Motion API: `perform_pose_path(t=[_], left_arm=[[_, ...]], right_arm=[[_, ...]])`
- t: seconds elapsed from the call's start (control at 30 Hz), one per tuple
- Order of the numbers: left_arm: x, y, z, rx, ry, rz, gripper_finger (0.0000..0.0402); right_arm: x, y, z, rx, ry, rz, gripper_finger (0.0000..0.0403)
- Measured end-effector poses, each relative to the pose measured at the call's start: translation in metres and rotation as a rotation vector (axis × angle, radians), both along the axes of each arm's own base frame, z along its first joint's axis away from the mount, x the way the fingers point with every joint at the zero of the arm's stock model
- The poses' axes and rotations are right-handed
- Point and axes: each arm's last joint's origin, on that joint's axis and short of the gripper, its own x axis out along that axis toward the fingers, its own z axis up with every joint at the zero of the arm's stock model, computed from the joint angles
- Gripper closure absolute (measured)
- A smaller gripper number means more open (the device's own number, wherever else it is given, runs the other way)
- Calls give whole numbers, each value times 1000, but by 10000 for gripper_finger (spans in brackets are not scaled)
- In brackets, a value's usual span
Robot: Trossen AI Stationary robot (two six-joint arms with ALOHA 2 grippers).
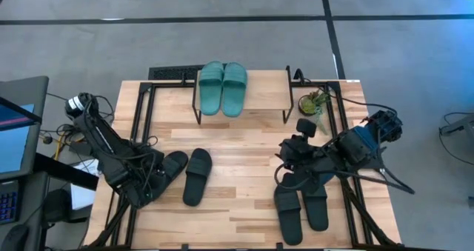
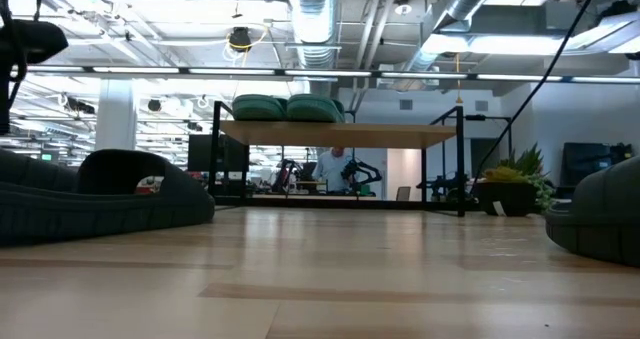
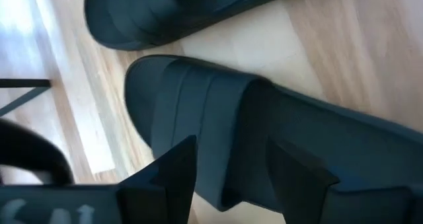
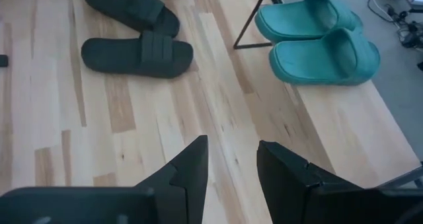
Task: Pick and place slides into the shelf
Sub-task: Put the left black slide under the shelf
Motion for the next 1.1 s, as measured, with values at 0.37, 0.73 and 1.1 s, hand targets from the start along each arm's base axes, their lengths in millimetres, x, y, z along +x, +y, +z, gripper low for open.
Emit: perform_pose_path(t=[0.37, 0.73, 1.1], left_arm=[[-1, 2, -5, 18, -13, 9, 265], [5, 5, -5, -8, -62, 132, 299], [22, -5, -26, 33, 24, 74, 317]], right_arm=[[0, -2, 1, -7, -12, -18, 285], [0, -2, 1, -12, -21, -28, 285], [0, -2, 1, -14, -18, -27, 285]])
